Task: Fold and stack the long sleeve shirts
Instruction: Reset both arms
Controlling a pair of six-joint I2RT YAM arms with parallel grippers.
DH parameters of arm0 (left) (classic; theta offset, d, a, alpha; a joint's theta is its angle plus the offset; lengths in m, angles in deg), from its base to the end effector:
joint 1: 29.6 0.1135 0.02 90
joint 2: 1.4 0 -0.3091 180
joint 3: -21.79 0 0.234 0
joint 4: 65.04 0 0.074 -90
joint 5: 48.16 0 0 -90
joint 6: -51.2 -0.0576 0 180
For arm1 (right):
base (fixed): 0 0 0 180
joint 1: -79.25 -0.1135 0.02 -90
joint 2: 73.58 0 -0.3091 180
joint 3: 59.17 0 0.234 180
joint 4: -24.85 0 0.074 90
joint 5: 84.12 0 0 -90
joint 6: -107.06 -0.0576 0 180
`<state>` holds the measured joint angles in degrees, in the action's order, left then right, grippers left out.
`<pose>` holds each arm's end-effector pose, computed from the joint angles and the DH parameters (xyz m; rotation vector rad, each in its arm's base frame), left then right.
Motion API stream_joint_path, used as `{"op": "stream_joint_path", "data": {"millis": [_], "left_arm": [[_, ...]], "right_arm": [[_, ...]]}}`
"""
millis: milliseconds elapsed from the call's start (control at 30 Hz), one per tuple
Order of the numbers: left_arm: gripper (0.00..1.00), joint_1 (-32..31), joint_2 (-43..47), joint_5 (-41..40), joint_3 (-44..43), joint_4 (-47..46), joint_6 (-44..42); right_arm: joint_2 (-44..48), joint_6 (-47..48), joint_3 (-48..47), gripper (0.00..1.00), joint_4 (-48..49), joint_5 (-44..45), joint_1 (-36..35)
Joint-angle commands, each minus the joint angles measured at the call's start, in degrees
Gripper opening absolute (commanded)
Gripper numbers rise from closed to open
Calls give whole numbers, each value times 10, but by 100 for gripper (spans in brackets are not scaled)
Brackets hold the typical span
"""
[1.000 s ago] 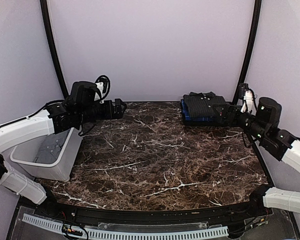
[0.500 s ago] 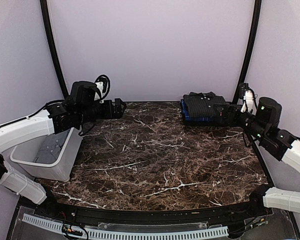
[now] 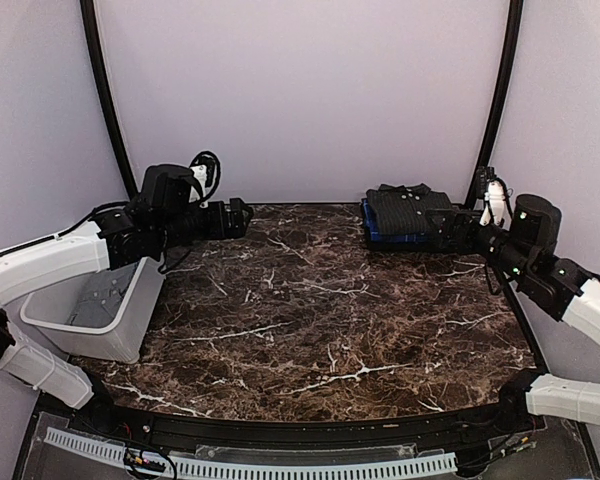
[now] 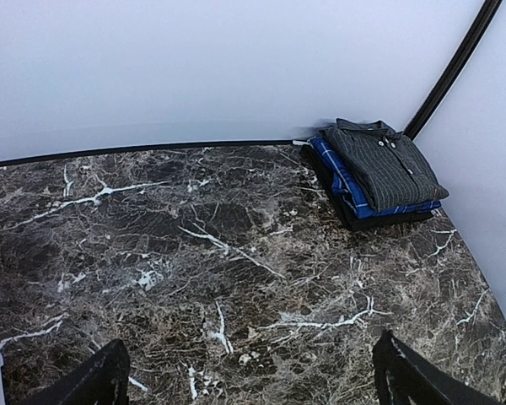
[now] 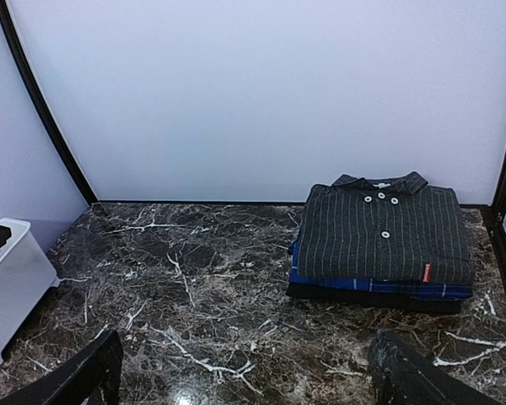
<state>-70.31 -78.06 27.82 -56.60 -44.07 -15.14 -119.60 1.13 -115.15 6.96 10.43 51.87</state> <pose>0.2405 -0.1885 0.3785 0.1191 1.9278 -0.5276 0.1495 0.0723 0.3583 -0.1132 1.7299 0.4925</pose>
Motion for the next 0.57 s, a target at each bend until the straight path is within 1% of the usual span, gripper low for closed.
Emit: {"op": "stream_joint_path", "data": {"millis": [0,533], "left_arm": [[99,3,23,-3,10,-13,5],[99,3,23,-1,9,-14,4]], "right_arm": [[-1,9,-13,99,14,4,-3],[1,4,-13,99,13,-2,-2]]}}
